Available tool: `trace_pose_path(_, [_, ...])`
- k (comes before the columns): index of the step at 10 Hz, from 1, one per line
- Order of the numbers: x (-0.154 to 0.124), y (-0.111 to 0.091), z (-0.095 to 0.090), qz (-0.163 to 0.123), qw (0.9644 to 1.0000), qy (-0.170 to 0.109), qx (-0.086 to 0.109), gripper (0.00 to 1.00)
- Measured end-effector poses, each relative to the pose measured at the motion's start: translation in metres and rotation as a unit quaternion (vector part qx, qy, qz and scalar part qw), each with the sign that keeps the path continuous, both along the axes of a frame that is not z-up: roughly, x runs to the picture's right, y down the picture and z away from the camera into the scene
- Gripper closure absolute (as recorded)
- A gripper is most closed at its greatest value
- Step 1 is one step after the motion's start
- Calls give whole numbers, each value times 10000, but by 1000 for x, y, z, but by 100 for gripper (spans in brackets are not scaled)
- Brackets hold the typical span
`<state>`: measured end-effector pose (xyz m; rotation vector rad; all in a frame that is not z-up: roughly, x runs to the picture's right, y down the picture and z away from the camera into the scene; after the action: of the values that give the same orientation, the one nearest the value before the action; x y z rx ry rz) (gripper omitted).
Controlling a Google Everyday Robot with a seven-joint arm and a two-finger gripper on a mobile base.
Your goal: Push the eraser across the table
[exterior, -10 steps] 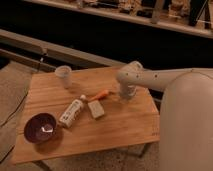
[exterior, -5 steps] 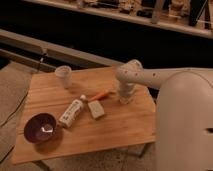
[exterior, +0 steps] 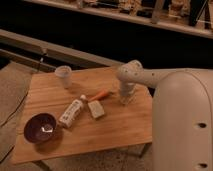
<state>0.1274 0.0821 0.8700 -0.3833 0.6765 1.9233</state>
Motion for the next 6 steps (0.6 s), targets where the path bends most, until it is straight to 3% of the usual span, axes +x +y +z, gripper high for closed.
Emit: trace_pose_path(6, [6, -37, 9, -396, 9992, 86, 4, 100])
